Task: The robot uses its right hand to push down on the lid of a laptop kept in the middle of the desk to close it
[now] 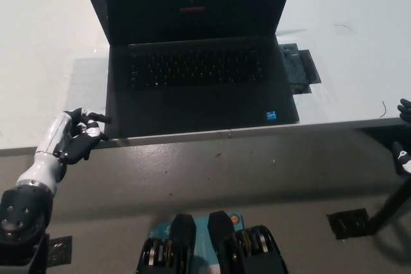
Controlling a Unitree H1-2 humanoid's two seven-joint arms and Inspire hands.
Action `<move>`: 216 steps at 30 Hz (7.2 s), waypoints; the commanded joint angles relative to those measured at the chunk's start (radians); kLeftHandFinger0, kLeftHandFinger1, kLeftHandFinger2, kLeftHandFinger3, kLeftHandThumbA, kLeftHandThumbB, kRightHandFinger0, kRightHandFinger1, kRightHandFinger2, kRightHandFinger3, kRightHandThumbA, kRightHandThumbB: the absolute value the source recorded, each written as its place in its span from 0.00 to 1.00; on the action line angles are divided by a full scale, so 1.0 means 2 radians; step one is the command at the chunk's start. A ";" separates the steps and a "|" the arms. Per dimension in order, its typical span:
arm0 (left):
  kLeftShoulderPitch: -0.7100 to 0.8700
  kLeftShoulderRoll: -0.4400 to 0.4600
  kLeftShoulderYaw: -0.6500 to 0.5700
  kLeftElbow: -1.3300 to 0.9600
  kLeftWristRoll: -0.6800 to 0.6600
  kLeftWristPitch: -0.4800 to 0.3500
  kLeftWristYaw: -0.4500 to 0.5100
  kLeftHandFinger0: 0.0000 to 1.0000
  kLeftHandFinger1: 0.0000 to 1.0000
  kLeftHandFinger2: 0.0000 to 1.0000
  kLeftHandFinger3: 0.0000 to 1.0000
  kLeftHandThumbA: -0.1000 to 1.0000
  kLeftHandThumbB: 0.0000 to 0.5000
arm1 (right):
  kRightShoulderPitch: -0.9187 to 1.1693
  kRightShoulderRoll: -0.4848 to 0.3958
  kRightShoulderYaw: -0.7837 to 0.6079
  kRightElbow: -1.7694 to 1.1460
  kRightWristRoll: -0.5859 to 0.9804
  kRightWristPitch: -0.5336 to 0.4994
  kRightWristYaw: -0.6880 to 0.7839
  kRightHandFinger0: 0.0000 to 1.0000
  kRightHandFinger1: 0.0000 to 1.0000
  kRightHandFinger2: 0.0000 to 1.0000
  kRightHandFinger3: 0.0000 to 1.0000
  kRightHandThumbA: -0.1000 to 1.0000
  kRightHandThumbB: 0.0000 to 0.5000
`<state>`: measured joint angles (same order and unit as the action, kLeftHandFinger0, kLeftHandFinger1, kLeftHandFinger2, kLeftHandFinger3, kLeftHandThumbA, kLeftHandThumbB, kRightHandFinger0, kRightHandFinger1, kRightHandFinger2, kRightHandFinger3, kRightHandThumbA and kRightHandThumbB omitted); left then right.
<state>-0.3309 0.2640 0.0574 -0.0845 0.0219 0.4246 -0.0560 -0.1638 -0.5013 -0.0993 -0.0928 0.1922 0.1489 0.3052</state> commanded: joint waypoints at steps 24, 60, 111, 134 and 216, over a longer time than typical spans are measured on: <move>-0.015 0.003 -0.004 -0.005 0.004 0.003 -0.009 0.13 0.46 0.60 0.55 0.11 0.30 | -0.414 0.015 0.091 0.080 -0.026 0.060 0.045 1.00 1.00 1.00 1.00 0.41 0.81; -0.017 0.003 -0.011 -0.016 0.001 0.012 -0.027 0.15 0.43 0.52 0.57 0.05 0.29 | -0.534 0.075 0.221 0.422 -0.182 -0.107 0.053 1.00 1.00 1.00 1.00 0.55 0.95; -0.006 0.003 -0.013 -0.036 0.000 0.023 -0.028 0.17 0.41 0.52 0.55 0.07 0.33 | -0.634 0.113 0.226 0.593 -0.250 -0.152 0.023 1.00 1.00 1.00 1.00 0.55 1.00; -0.012 0.011 -0.009 -0.033 -0.003 0.023 -0.028 0.17 0.43 0.55 0.58 0.01 0.28 | -0.467 0.089 0.190 0.357 -0.212 -0.043 0.091 1.00 1.00 1.00 1.00 0.53 0.92; -0.013 0.022 -0.003 -0.014 0.004 0.015 -0.021 0.11 0.39 0.49 0.49 0.14 0.40 | -0.124 0.090 0.049 -0.086 0.000 0.103 0.079 1.00 1.00 1.00 1.00 0.54 0.76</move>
<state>-0.3457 0.2771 0.0365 -0.1003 0.0250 0.4491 -0.0927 -0.4262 -0.2673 0.0401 -0.1428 0.1041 0.2717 0.4446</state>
